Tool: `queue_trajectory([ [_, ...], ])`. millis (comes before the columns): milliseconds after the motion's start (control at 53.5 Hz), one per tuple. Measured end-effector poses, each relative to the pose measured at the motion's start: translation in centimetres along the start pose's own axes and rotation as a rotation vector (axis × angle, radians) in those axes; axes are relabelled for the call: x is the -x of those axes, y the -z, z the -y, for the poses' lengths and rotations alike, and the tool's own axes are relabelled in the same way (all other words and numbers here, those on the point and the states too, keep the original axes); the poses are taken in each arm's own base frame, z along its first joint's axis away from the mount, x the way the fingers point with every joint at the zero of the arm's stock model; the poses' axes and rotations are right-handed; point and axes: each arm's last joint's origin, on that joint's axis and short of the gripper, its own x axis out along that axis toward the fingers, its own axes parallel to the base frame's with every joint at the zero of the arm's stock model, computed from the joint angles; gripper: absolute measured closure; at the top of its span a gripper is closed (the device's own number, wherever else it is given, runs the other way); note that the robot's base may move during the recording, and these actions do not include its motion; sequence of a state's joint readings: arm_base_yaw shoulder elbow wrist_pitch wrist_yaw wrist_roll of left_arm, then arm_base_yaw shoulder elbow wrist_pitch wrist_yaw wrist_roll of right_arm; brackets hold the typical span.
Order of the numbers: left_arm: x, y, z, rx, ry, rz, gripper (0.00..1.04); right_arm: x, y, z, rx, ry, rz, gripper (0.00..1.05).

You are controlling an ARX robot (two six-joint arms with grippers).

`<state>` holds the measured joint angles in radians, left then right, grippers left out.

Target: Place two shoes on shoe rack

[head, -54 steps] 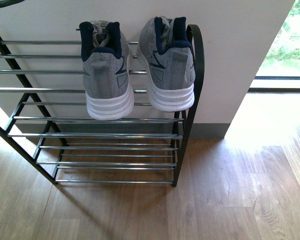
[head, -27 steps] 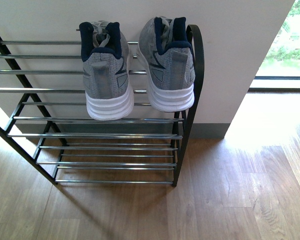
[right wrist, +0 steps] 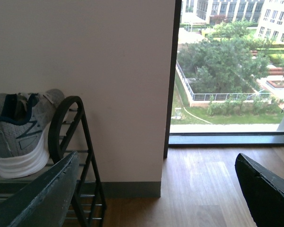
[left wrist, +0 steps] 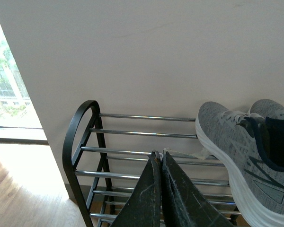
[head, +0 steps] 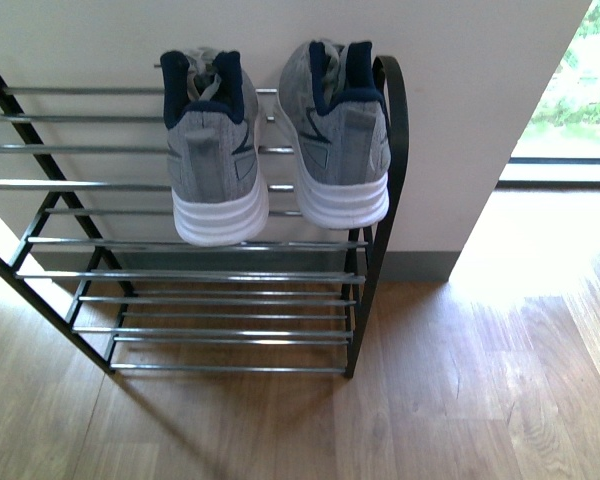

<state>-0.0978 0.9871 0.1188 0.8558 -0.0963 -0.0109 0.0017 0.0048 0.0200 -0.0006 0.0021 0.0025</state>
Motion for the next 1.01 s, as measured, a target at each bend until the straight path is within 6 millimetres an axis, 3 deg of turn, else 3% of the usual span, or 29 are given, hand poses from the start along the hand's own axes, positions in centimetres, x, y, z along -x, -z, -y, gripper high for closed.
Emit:
queue_trajectory([
  [224, 1.7, 1.3, -1.3, -0.001, 0.001, -0.01, 1.03, 0.0, 0.0, 0.0, 0.0, 0.001, 0.0, 0.09],
  [1009, 5.5, 0.4, -1.4, -0.001, 0.001, 0.027, 1.03, 0.0, 0.0, 0.0, 0.0, 0.0, 0.0, 0.09],
])
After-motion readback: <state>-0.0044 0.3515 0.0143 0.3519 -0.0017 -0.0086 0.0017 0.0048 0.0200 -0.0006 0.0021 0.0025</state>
